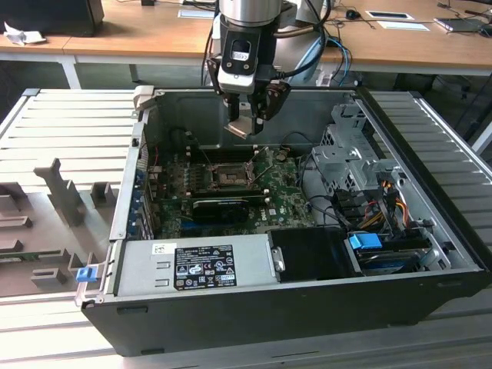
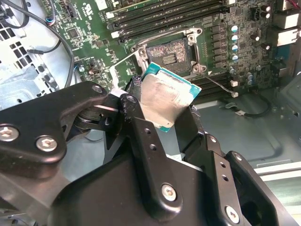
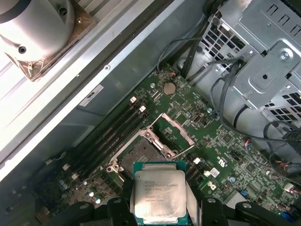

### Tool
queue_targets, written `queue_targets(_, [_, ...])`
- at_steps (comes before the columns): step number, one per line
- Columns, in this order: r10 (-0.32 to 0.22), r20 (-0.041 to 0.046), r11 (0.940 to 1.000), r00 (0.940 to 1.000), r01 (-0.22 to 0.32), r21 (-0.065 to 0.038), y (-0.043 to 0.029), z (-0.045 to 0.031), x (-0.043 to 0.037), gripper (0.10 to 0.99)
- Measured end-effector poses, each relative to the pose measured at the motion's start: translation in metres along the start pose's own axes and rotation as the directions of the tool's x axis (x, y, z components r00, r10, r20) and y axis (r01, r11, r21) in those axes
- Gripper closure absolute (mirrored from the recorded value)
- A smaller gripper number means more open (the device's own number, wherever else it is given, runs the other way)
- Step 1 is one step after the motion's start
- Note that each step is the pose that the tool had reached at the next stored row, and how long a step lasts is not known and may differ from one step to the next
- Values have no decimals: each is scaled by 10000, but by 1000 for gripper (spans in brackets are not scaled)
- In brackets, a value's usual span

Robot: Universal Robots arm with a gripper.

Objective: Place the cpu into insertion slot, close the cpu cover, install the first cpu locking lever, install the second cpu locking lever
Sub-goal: 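Place the cpu into insertion slot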

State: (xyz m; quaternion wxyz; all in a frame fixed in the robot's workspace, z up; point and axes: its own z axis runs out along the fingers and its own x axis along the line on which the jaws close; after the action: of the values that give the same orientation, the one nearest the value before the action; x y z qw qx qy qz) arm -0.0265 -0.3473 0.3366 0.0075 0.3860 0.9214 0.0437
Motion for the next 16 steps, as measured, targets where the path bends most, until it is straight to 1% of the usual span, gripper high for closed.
queue_targets(16, [0,1,10000,10000,0,0,-4,45,-1,557])
